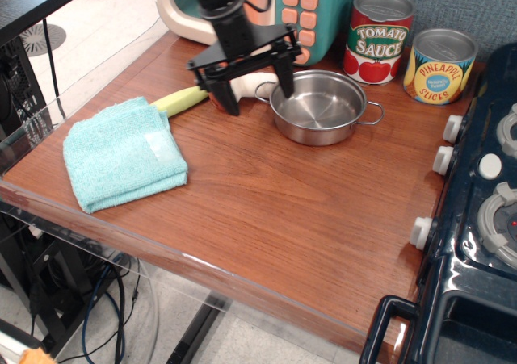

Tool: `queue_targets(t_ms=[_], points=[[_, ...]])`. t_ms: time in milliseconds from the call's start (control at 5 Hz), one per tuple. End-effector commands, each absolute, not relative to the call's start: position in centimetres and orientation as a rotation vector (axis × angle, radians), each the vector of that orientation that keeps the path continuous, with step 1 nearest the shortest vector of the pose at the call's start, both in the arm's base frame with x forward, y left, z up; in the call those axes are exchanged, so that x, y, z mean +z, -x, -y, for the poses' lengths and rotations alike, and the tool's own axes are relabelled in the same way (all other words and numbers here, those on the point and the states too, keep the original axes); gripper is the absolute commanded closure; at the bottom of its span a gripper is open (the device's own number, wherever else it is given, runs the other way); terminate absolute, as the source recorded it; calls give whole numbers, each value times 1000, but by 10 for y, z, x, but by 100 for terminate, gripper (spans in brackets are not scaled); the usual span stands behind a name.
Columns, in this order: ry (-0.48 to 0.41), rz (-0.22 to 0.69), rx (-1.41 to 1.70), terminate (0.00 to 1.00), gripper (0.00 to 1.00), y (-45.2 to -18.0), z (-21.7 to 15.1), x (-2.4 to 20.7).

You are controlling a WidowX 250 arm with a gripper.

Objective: Move the silver pan forwards so that it rests on the edge of the table, next to the blue rag.

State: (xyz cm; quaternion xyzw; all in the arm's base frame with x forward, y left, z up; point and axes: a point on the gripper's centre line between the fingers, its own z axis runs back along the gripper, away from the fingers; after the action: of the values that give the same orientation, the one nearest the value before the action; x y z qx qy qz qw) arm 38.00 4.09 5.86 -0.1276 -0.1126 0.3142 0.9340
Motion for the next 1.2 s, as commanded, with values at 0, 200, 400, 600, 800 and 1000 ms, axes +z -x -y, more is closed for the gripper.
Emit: queue_targets(t_ms=[0, 200, 400, 600, 800, 1000], points=[[263, 239, 651, 0, 0, -408, -30, 51], [274, 223, 636, 0, 0, -416, -24, 46], [264, 227, 671, 0, 100, -415, -28, 41], [253, 222, 677, 0, 100, -413, -31, 35], [254, 213, 677, 0, 100, -412, -34, 32], [293, 230, 615, 0, 100, -411, -41, 45]])
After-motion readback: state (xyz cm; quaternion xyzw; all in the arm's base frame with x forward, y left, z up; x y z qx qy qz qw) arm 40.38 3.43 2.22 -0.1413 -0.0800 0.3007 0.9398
